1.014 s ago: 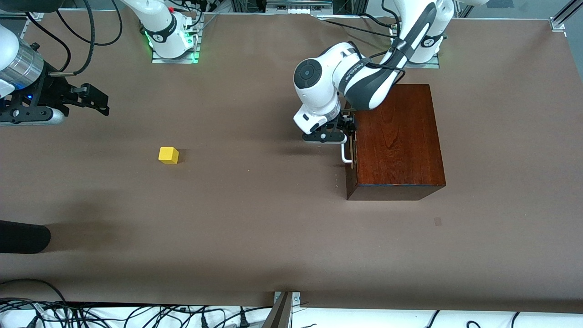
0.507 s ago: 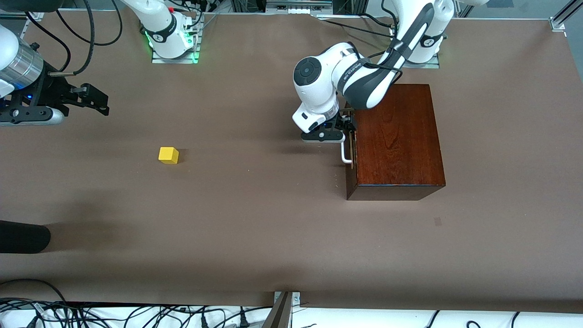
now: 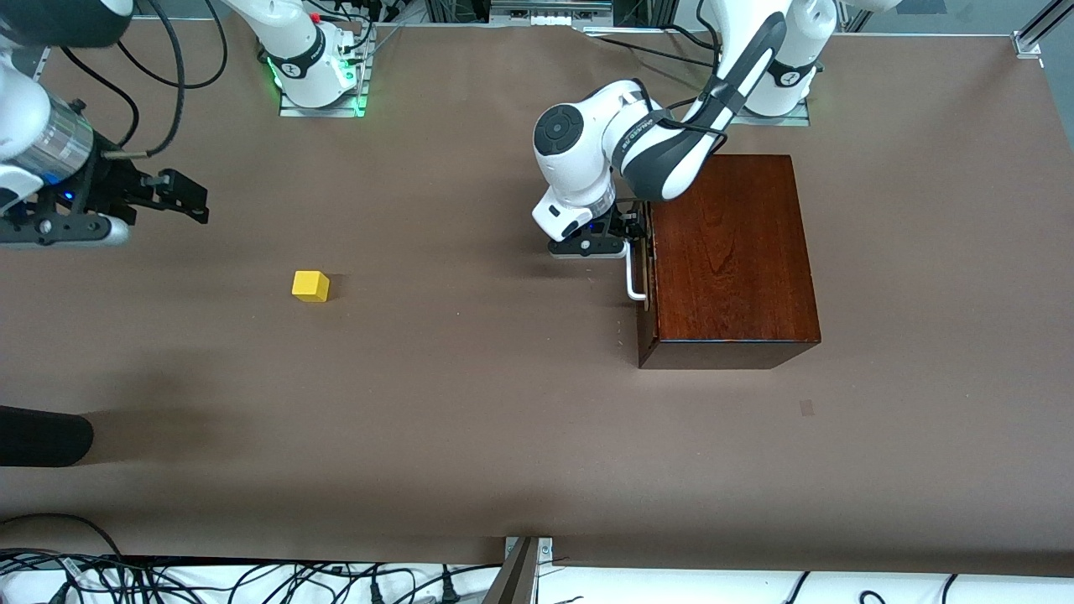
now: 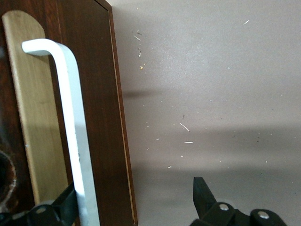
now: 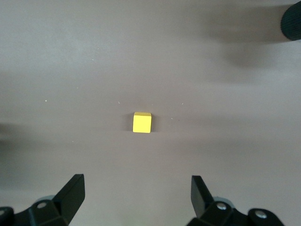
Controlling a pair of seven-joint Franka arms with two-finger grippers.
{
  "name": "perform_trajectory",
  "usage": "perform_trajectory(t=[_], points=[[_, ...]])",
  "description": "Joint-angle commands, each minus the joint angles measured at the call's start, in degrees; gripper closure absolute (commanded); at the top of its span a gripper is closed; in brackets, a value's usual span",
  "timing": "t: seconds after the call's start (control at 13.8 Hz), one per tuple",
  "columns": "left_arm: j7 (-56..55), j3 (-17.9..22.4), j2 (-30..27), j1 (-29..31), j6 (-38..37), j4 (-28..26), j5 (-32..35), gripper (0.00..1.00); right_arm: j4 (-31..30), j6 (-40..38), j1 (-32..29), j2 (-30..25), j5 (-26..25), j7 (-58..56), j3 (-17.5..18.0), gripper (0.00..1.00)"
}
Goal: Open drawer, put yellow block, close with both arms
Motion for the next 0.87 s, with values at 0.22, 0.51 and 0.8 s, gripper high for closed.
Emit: perform_trajectory(t=[0.22,0.51,0.8], points=[[-1.2,0.2,0.9,-0.6,1.4,-0.7,4.4,0.00,1.4,0.0,-0.4,1.7,-0.4,-1.1,0.4,0.00],[-1.2,0.2,1.9,-0.7,2.9,-0.4,4.4,0.00,2.3,-0.5,-0.1,1.9,-0.4,-3.0,0.6,0.00],[-1.6,0.1,3.5,-0.9,5.5,2.3,3.7,0.00,2.2,-2.7,0.0,2.4,-0.9,-6.9,0.7,0.00]])
